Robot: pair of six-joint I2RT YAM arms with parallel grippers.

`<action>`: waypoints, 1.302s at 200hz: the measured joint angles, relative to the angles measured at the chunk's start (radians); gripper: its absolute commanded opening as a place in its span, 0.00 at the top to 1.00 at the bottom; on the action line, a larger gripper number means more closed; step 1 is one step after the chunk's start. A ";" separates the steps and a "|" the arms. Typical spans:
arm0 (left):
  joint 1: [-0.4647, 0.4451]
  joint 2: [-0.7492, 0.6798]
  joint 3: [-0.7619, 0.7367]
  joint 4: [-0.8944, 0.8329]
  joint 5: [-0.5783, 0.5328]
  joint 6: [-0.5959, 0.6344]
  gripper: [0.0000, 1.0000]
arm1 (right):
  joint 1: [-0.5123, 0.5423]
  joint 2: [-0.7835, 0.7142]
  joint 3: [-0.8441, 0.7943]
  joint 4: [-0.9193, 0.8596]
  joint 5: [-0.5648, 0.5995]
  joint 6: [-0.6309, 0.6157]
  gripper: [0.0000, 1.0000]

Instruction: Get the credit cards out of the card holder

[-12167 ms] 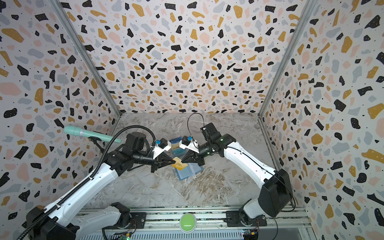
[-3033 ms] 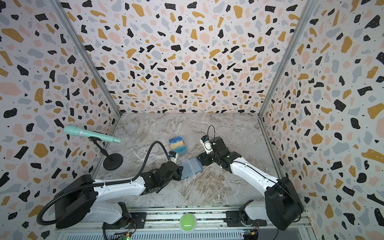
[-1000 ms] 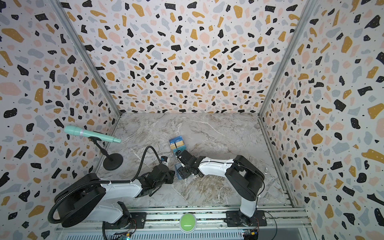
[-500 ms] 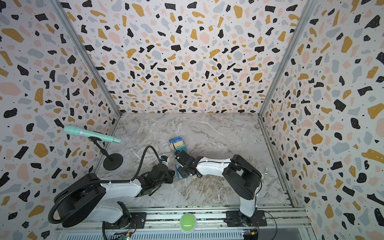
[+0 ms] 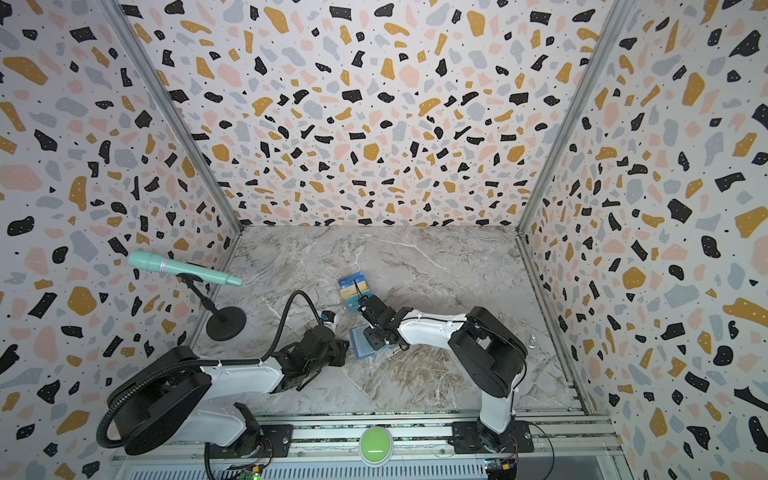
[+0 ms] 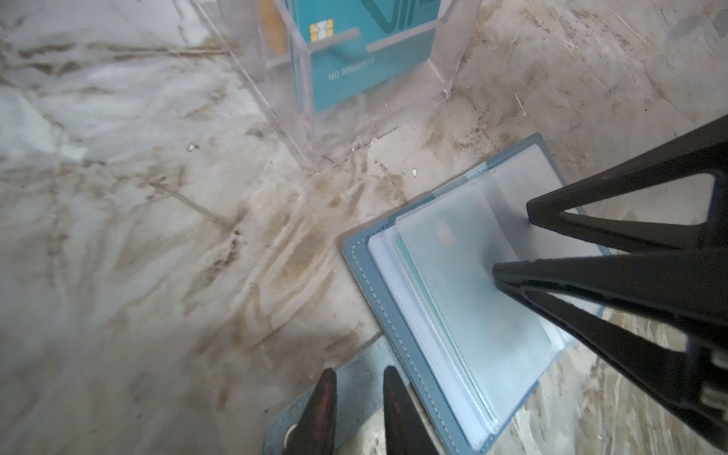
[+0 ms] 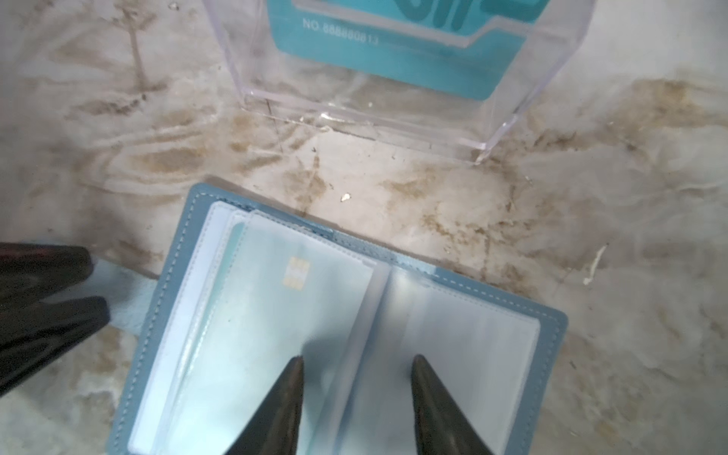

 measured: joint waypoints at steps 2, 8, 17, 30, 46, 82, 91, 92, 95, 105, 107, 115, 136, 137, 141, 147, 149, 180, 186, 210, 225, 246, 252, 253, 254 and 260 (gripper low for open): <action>0.000 0.000 0.000 0.000 0.000 0.000 0.76 | 0.000 -0.001 -0.001 0.000 -0.003 0.000 0.57; 0.000 0.000 0.000 0.000 0.000 0.000 0.76 | -0.001 -0.005 -0.004 0.000 -0.014 -0.002 0.57; 0.001 0.000 0.000 0.000 0.000 0.001 0.76 | -0.002 -0.010 -0.008 0.000 -0.035 -0.004 0.57; 0.001 0.000 0.000 0.000 0.002 0.001 0.76 | -0.004 -0.018 -0.012 0.001 -0.066 -0.004 0.47; 0.003 0.000 0.000 0.000 0.004 0.003 0.76 | -0.002 -0.025 -0.012 0.003 -0.100 -0.002 0.35; 0.004 0.001 0.000 0.000 0.005 0.011 0.77 | 0.031 -0.029 -0.012 0.015 -0.113 -0.005 0.28; 0.005 0.001 0.000 0.000 0.006 0.012 0.77 | 0.039 -0.028 -0.012 0.015 -0.111 -0.010 0.28; 0.005 0.001 0.000 0.000 0.006 0.012 0.77 | 0.040 -0.028 -0.012 0.015 -0.112 -0.011 0.28; 0.005 0.001 0.000 0.000 0.006 0.013 0.77 | 0.042 -0.027 -0.012 0.014 -0.111 -0.011 0.28; 0.005 0.001 0.000 0.000 0.006 0.015 0.77 | 0.047 -0.024 -0.012 0.013 -0.108 -0.016 0.27; 0.005 0.001 0.000 0.000 0.006 0.015 0.77 | 0.049 -0.023 -0.012 0.013 -0.108 -0.016 0.27; 0.005 0.001 0.000 0.000 0.005 0.016 0.77 | 0.053 -0.019 -0.012 0.011 -0.108 -0.020 0.26; 0.005 0.000 0.000 0.000 0.006 0.018 0.77 | 0.054 -0.009 -0.012 0.007 -0.109 -0.027 0.26; 0.005 0.000 0.000 0.000 0.006 0.018 0.77 | 0.054 -0.008 -0.012 0.006 -0.109 -0.028 0.27; 0.005 0.000 0.000 0.000 0.006 0.018 0.77 | 0.054 -0.006 -0.012 0.007 -0.109 -0.030 0.27; 0.005 0.000 0.000 0.000 0.006 0.018 0.77 | 0.054 -0.003 -0.012 0.007 -0.109 -0.031 0.28; 0.005 0.000 0.000 0.000 0.006 0.018 0.77 | 0.054 -0.002 -0.012 0.007 -0.108 -0.033 0.29; 0.006 -0.001 0.000 -0.002 0.009 0.018 0.77 | 0.045 0.000 -0.012 0.011 -0.115 -0.033 0.34; 0.008 -0.002 0.000 -0.004 0.009 0.018 0.77 | 0.042 0.000 -0.012 0.013 -0.118 -0.033 0.35; 0.012 -0.005 0.000 -0.011 0.009 0.019 0.77 | 0.023 -0.001 -0.015 0.020 -0.142 -0.034 0.37; 0.013 -0.006 0.000 -0.011 0.009 0.019 0.77 | 0.008 -0.005 -0.023 0.026 -0.158 -0.034 0.39; 0.013 -0.006 0.000 -0.012 0.009 0.019 0.77 | -0.005 -0.012 -0.035 0.033 -0.170 -0.037 0.44; 0.013 -0.006 0.000 -0.012 0.009 0.019 0.77 | -0.007 -0.014 -0.037 0.033 -0.170 -0.038 0.44; 0.013 -0.006 0.000 -0.012 0.009 0.019 0.77 | -0.007 -0.014 -0.037 0.033 -0.171 -0.037 0.44; 0.013 -0.006 0.000 -0.012 0.009 0.019 0.77 | -0.008 -0.014 -0.037 0.033 -0.171 -0.038 0.44; 0.013 -0.006 0.000 -0.012 0.009 0.019 0.77 | -0.009 -0.015 -0.038 0.033 -0.171 -0.037 0.44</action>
